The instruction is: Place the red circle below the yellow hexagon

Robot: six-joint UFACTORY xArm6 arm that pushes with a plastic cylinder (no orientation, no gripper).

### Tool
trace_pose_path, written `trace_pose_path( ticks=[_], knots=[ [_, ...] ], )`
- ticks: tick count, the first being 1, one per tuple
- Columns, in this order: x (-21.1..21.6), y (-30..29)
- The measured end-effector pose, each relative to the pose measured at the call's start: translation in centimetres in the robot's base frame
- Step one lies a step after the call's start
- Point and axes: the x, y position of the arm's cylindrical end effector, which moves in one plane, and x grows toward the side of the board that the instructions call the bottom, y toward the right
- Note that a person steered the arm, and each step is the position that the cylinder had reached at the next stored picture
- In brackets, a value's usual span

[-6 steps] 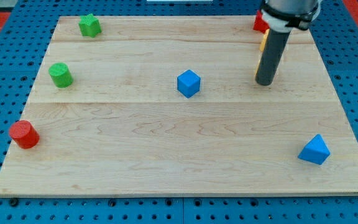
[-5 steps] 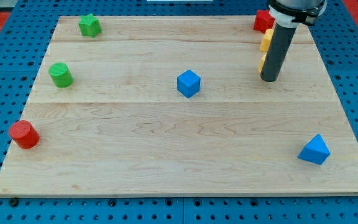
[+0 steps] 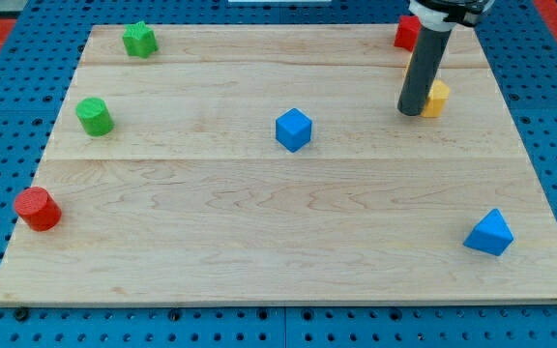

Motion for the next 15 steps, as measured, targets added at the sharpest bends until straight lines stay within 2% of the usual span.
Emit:
trace_pose_path(
  ticks=[1,2,3,4,5,6,7,8,9,11,12,13,14,15],
  knots=[
    [5.4,-2.3],
    [8.3,-6.7],
    [14.6,-17.0],
    [19.8,-30.2],
    [23.0,-44.5],
    [21.9,-45.9],
    [16.8,-46.0],
    [16.2,-42.8],
    [16.1,-33.3],
    [14.9,-38.2],
    [12.7,-29.9],
    [11.2,-27.5],
    [10.1,-30.5],
    [9.4,-28.0]
  ],
)
